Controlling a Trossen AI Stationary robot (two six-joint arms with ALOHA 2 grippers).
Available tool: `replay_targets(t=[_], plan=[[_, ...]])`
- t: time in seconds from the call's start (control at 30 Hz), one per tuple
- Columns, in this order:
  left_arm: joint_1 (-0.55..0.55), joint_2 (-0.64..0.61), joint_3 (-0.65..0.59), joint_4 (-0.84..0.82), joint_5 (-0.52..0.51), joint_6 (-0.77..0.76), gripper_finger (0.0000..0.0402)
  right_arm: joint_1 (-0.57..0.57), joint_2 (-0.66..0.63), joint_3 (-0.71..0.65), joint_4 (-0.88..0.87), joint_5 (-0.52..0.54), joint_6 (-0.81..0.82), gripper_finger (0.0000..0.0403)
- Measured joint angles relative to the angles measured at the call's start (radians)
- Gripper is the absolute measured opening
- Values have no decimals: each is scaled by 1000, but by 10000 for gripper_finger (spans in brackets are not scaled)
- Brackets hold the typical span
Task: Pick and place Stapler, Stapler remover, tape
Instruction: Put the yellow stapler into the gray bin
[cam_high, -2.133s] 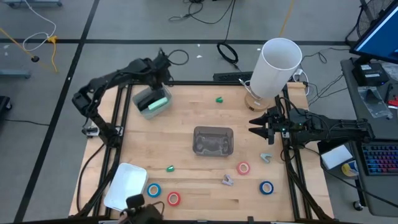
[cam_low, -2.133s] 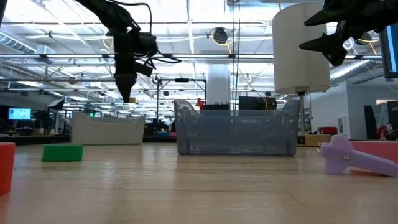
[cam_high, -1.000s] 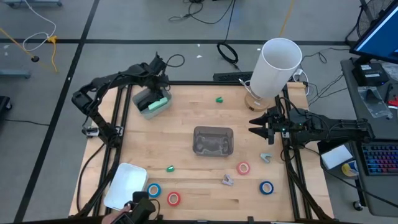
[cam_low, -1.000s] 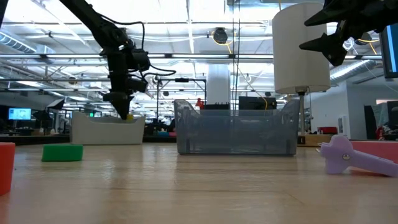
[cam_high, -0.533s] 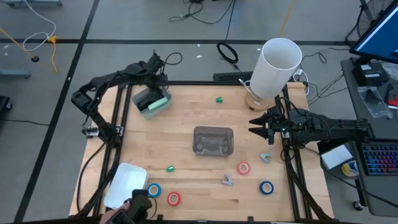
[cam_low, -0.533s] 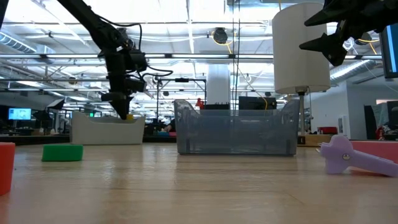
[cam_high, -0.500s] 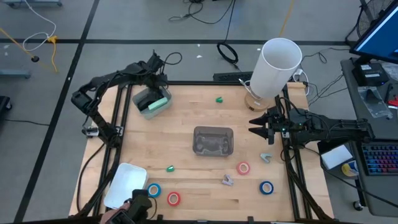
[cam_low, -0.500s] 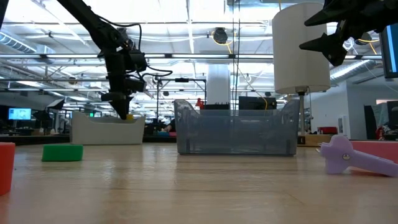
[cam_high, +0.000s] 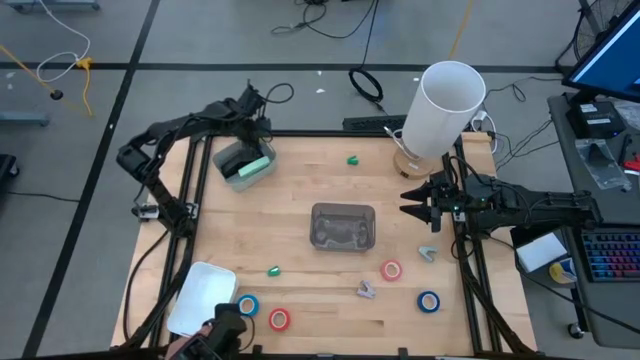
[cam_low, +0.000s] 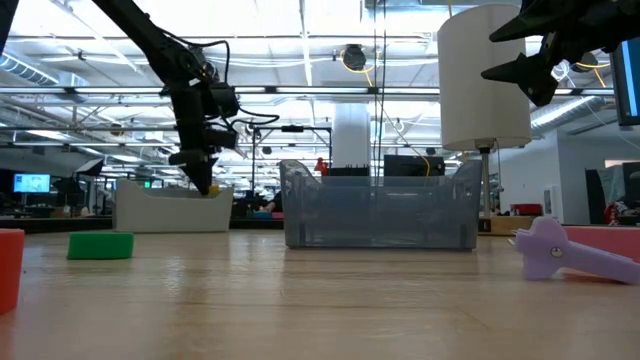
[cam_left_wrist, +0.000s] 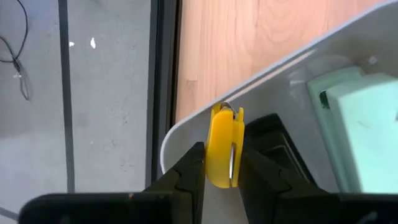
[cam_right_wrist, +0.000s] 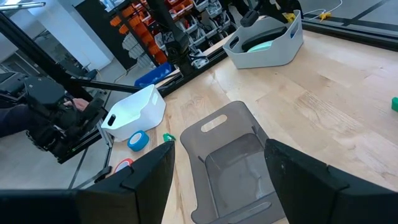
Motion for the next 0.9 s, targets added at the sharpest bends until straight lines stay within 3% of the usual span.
replay_targets(t=[0.63, 0.9], plan=[[5, 5, 0, -4, -15, 64, 84, 0, 0, 0, 0, 0, 0, 242], [5, 5, 0, -3, -16, 59, 133, 0, 0, 0, 0, 0, 0, 242]])
